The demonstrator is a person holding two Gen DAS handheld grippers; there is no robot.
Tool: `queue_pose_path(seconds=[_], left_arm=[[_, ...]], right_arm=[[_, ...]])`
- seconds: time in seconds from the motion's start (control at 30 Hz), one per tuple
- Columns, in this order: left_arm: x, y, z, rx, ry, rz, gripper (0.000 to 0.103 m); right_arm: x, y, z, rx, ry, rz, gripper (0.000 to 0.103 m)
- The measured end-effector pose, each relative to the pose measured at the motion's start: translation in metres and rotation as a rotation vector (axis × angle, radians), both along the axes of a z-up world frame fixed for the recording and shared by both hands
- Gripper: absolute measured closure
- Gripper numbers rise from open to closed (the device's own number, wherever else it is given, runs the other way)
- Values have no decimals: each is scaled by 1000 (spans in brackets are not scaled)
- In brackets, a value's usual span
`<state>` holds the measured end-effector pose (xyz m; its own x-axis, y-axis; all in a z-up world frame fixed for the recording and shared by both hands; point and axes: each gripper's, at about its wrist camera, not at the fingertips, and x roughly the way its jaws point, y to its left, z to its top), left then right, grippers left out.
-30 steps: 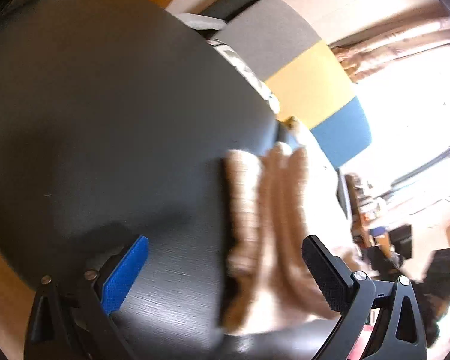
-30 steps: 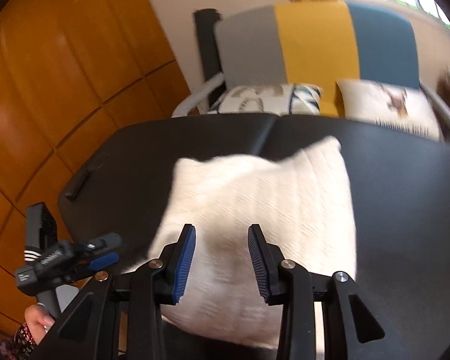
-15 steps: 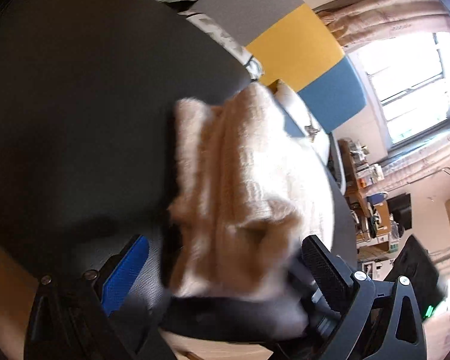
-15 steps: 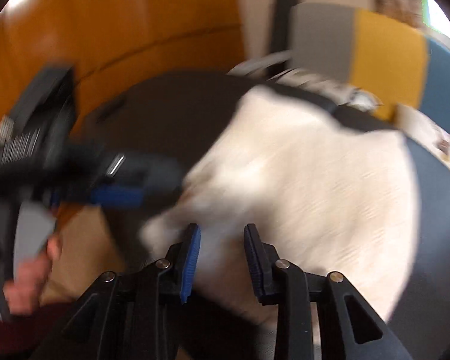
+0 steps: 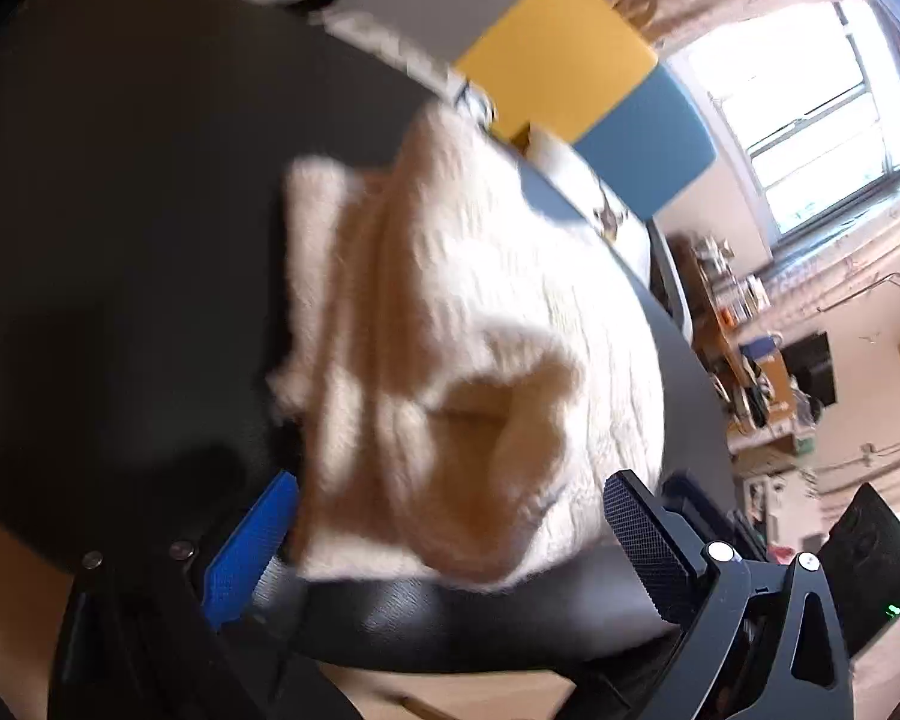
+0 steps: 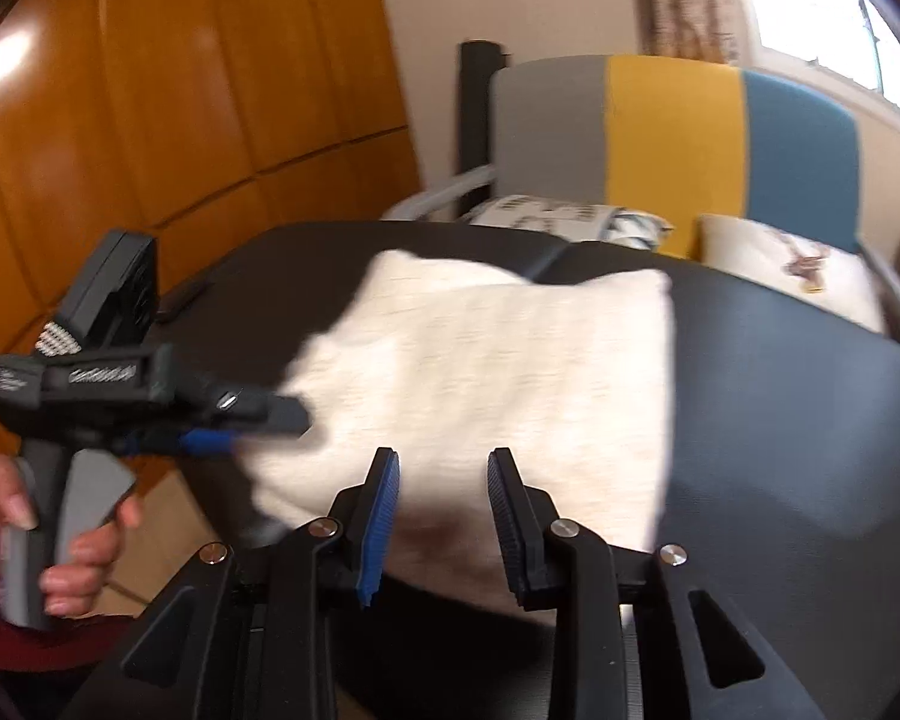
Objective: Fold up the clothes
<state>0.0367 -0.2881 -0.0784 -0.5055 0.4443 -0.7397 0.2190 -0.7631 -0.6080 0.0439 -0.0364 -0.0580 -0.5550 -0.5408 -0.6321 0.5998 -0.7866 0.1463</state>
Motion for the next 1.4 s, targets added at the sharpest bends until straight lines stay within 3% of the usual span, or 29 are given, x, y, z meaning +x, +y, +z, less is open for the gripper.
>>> queue_pose_path(seconds=[0.2,0.27,0.3,0.33,0.4,0.5,0.53,0.63,0.7,0.77,0.9,1.13,1.23,1.4], left_arm=[[-6,-7,-9,13,-73,93,1],[-10,-2,-12,36,-107,78,16],[-11,3,-11,2,-127,68,31],[-11,5,-9,-36,-137,62,39],[-12,8,-3,-75,-134,52,48],[-9,10,5,-80,-104,40,67],[-8,10,7,-77,-99,36,69],[-5,2,2,-44,-109,40,67],[2,-6,0,-21,-120,72,56],[12,-15,1,11,-115,114,53],[14,-9,10,19,-102,82,48],[7,6,19,25,-99,16,46],[-4,5,12,75,-125,53,46],[-23,-1,4,154,-137,119,44]], right_arm=[[-16,0,3,32,17,-13,72],[-13,-2,2,54,25,-5,72],[-9,0,3,62,28,-2,72],[-5,1,3,70,30,0,72],[-8,1,2,67,26,-8,72],[-14,4,0,43,10,-10,72],[-16,5,-1,39,4,-16,72],[-23,11,-4,14,-26,-26,72],[-23,15,-3,-8,-34,-35,72],[-23,19,-2,-26,-40,-33,72],[-23,19,-3,-28,-37,-28,72],[-17,11,-1,-30,-29,-1,72],[-12,8,0,-2,-3,7,72],[-16,7,-5,-16,-37,7,72]])
